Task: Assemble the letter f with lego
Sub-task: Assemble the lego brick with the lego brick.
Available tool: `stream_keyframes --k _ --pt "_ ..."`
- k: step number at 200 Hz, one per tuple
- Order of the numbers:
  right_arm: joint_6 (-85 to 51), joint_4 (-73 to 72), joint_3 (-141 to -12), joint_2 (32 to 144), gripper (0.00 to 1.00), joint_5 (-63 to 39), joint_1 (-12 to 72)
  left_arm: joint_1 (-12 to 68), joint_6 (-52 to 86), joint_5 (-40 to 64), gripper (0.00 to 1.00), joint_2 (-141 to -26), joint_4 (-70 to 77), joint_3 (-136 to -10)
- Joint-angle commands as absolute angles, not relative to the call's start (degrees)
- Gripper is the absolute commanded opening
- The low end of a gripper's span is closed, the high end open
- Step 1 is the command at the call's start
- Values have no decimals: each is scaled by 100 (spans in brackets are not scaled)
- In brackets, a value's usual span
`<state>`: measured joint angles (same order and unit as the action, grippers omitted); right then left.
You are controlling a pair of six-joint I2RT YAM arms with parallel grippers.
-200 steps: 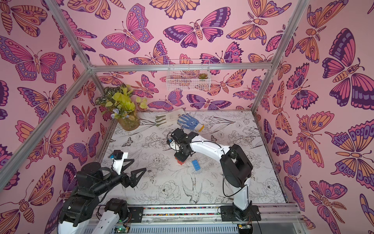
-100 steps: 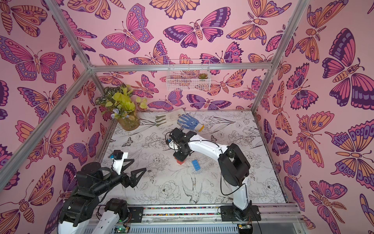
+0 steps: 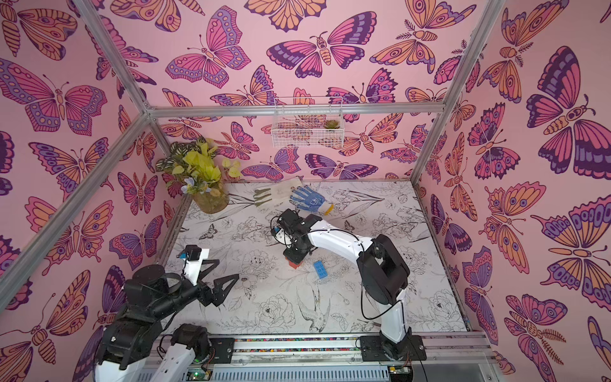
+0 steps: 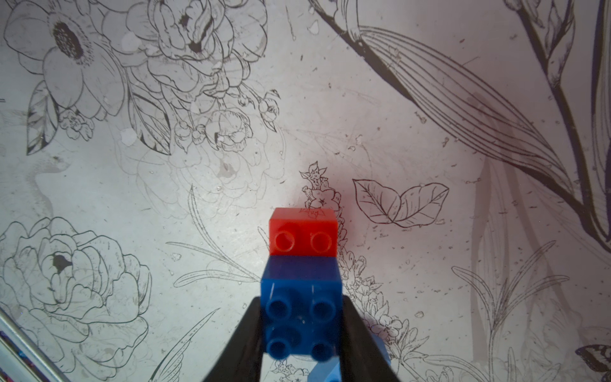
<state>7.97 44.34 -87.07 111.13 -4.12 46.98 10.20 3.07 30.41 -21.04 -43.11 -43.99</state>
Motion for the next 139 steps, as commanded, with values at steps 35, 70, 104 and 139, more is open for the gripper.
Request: stream_keyframes --k 35,70,104,139 --pt "844 4920 -8344 11237 21 -528 4799 1063 324 3044 99 -2039 -4227 -4299" --pt "835 4966 -8388 11115 25 -472 4799 1065 323 3047 99 -2047 -4227 -4298" --pt "817 4957 -8413 10980 34 -457 4799 1063 325 3043 99 -2044 -4227 -4301" --pt "856 4978 -8503 10924 41 -494 4799 1068 323 3052 99 -2030 -4221 -4298"
